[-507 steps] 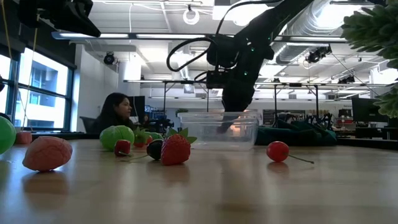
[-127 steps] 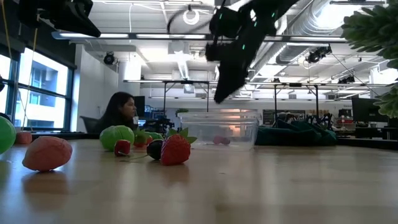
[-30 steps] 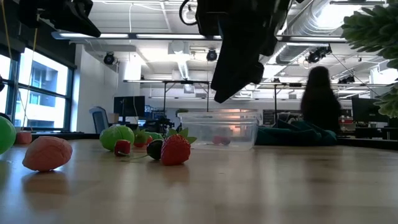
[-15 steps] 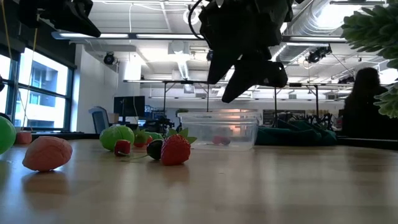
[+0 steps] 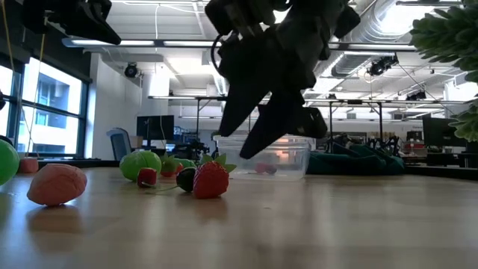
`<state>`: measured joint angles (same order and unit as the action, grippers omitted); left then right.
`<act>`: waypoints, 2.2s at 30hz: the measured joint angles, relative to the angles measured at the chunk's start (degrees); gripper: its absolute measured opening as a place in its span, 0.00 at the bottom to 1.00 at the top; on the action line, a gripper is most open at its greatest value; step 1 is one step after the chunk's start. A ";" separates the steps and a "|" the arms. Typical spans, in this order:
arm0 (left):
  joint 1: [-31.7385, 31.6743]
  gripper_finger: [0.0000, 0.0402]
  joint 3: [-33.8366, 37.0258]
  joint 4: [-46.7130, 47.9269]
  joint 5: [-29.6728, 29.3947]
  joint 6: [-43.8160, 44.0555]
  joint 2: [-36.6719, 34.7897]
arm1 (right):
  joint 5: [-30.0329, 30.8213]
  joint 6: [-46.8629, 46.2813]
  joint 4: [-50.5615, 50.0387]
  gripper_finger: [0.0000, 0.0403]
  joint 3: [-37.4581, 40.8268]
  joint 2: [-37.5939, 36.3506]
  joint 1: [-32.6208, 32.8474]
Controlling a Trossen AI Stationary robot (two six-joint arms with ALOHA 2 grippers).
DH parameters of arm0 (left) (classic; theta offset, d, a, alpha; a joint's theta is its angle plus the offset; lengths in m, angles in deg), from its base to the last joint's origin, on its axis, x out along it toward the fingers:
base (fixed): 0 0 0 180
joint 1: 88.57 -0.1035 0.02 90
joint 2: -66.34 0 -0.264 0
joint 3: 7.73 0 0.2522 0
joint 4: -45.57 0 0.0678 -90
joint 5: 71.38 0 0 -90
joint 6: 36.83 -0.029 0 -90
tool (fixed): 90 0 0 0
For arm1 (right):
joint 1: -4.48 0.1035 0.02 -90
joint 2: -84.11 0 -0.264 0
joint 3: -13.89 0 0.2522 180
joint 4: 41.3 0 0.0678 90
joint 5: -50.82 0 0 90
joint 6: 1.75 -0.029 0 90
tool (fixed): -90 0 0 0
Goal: Pick and placing Produce into tupperware
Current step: Put the red strawberry into the transparent bin
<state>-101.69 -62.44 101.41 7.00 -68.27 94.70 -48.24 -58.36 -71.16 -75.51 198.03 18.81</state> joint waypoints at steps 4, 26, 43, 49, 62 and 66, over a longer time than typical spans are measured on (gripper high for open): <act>-0.01 0.02 0.00 0.00 0.00 0.00 0.00 | 0.03 -0.41 0.88 0.39 -0.04 1.23 -0.40; 0.01 0.02 0.02 0.00 0.01 0.00 0.00 | 2.78 5.84 2.47 0.39 -0.04 1.30 -0.04; 0.01 0.02 0.00 0.00 0.00 0.00 0.02 | 5.63 12.06 3.23 0.39 -0.94 1.30 1.03; -0.01 0.02 0.00 0.00 0.01 0.00 0.02 | 7.71 20.17 -3.96 0.39 -7.33 1.32 1.93; -0.01 0.02 0.00 0.00 0.00 0.00 0.02 | 6.32 32.53 -24.71 0.39 -25.94 12.82 1.95; 0.00 0.02 0.00 0.01 0.02 0.00 0.02 | 12.41 34.80 -39.26 0.39 -35.42 17.36 2.67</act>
<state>-101.69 -62.44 101.42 7.02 -68.27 94.72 -35.83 -23.55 -110.42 -110.93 215.39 21.48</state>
